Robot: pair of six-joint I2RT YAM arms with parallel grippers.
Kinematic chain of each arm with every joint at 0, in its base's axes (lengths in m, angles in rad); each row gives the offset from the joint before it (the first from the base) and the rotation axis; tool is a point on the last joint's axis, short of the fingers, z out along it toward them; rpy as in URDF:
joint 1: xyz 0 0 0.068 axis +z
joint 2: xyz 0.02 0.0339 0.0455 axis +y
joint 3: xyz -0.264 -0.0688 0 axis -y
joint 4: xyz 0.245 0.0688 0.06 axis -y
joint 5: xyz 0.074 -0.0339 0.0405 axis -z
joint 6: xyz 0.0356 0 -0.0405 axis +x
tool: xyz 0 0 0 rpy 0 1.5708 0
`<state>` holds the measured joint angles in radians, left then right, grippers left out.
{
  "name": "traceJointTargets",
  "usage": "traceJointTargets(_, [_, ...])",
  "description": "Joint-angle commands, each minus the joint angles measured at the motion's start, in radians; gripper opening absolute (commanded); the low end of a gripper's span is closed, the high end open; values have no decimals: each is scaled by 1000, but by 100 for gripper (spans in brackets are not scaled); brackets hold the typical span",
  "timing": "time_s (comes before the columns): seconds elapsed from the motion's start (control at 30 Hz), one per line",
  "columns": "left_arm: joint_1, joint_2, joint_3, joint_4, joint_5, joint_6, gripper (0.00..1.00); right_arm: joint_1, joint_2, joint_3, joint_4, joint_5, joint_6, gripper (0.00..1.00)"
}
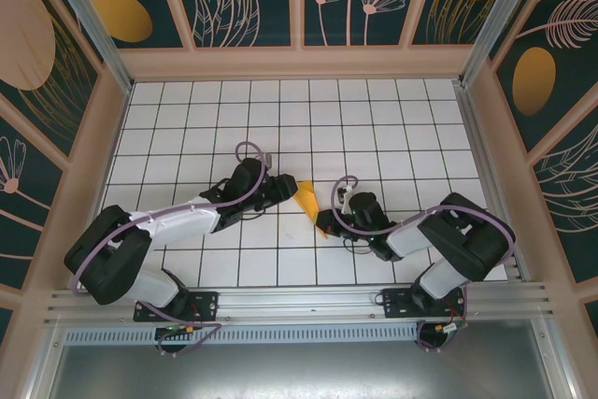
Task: Fold a paper plane with a square sheet of paper (pick it up from the middle)
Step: Fold the wing for the fifth time at the center of the table.
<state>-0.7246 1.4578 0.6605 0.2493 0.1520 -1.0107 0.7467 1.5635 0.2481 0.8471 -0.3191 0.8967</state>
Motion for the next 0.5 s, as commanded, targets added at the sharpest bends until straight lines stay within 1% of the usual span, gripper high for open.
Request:
traceJointTargets(0.0, [6,31,-6,87,82,23,47,-24,35,-3,51,-62,51,0])
traceJointTargets(0.07, [7,47,-2,104,104,23,47,-39,53,3,47,-87,72,0])
traceJointTargets(0.27, [5,92,-7,175,176,25,47,-61,75,-5,114,-149,131,0])
traceJointTargets(0.47, [2,137,-12,261,239,22,49,-70,83,5,125,-173,166,0])
